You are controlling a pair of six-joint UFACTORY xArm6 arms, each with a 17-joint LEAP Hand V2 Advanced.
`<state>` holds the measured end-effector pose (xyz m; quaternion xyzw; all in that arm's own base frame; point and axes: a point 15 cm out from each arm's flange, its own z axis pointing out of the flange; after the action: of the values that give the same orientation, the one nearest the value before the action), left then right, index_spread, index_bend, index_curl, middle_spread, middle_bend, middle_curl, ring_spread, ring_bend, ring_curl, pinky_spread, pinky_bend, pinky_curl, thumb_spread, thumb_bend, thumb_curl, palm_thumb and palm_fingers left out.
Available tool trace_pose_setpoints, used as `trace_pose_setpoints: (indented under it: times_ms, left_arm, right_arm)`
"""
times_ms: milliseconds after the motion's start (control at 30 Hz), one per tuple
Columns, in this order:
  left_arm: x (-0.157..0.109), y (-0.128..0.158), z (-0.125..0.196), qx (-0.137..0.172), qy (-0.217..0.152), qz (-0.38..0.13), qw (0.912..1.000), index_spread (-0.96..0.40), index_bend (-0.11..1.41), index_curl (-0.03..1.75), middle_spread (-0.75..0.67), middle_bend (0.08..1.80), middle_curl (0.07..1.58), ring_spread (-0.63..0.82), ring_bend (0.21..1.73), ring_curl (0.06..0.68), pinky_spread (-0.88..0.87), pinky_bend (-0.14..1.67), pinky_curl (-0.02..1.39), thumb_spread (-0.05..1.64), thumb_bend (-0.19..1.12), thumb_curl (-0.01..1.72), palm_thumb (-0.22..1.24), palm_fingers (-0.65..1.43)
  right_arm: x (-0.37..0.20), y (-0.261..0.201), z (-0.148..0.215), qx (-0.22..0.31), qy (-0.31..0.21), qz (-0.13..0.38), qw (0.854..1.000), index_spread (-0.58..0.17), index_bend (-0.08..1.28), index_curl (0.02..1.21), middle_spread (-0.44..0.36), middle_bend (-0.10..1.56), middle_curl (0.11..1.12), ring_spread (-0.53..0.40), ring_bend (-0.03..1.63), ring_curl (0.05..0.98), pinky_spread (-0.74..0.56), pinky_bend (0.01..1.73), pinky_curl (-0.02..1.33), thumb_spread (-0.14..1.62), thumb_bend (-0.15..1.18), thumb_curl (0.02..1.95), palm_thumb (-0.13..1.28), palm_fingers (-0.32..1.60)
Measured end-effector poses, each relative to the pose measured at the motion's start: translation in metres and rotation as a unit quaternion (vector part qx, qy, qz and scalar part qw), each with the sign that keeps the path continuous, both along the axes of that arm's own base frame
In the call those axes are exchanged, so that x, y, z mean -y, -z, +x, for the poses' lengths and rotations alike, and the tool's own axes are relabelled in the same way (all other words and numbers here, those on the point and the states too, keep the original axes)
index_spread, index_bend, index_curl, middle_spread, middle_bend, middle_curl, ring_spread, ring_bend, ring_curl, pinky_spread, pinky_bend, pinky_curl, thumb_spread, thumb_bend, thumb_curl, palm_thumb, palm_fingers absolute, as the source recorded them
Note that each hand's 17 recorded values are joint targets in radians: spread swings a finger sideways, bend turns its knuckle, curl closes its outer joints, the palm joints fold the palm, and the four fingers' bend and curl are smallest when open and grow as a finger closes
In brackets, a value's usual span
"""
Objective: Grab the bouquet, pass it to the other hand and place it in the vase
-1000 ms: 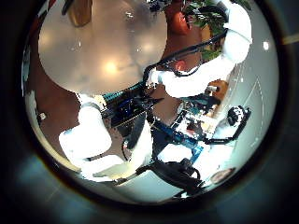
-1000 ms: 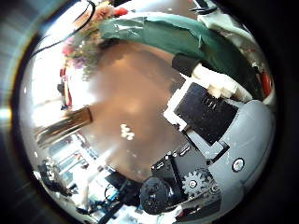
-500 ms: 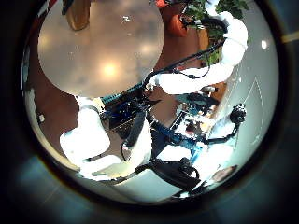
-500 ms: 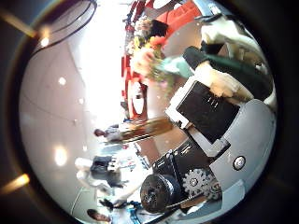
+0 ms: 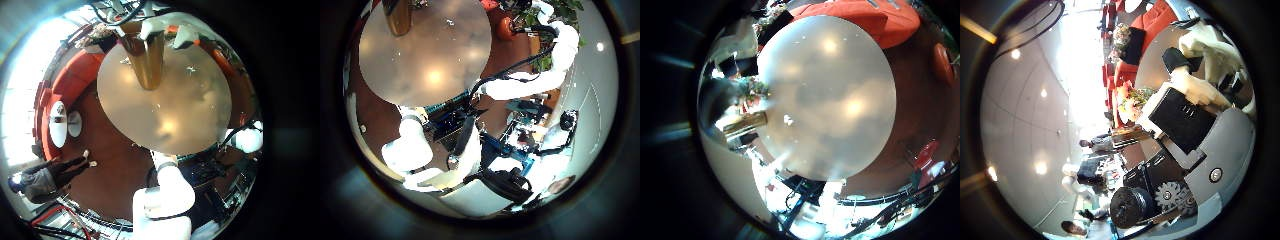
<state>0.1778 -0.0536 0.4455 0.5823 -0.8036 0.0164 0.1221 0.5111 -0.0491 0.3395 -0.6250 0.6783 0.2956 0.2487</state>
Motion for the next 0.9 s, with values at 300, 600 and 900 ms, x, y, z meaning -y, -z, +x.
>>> trace_pose_setpoints:
  times_ms: [300, 600, 900]
  left_arm:
    - [0.005, 0.002, 0.002, -0.003, 0.004, 0.001, 1.0, 0.05, 0.18, 0.35, 0.42, 0.2, 0.34, 0.6, 0.44, 0.203, 0.56, 0.19, 0.27, 1.09, -0.02, 0.3, 0.27, 0.11]
    - [0.007, 0.005, 0.008, -0.007, 0.006, -0.001, 1.0, 0.05, 0.18, 0.36, 0.42, 0.2, 0.34, 0.6, 0.43, 0.204, 0.56, 0.18, 0.27, 1.09, -0.02, 0.3, 0.27, 0.11]
    - [0.009, 0.007, 0.008, -0.01, 0.008, -0.001, 0.9999, 0.05, 0.18, 0.36, 0.42, 0.2, 0.34, 0.6, 0.43, 0.205, 0.56, 0.18, 0.26, 1.09, -0.02, 0.3, 0.27, 0.11]
  right_arm:
    - [0.009, 0.014, -0.003, -0.015, 0.0, -0.003, 1.0, -0.219, 1.14, 0.77, -0.125, 1.36, 0.72, -0.187, 1.43, 0.615, -0.23, 1.35, 0.63, 0.87, -0.05, 1.0, 0.92, 1.02]
    - [0.032, 0.061, -0.035, -0.096, -0.065, -0.16, 0.98, -0.271, 0.69, 0.65, -0.103, 1.08, 0.62, -0.158, 1.25, 0.54, -0.19, 1.05, 0.54, 0.94, -0.04, 0.81, 0.75, 0.13]
    - [0.01, 0.122, -0.031, -0.17, -0.103, -0.289, 0.936, -0.199, 0.47, 0.5, -0.027, 0.84, 0.51, -0.076, 1.12, 0.442, 0.03, 0.91, 0.41, 1.01, -0.03, 0.67, 0.68, 0.06]
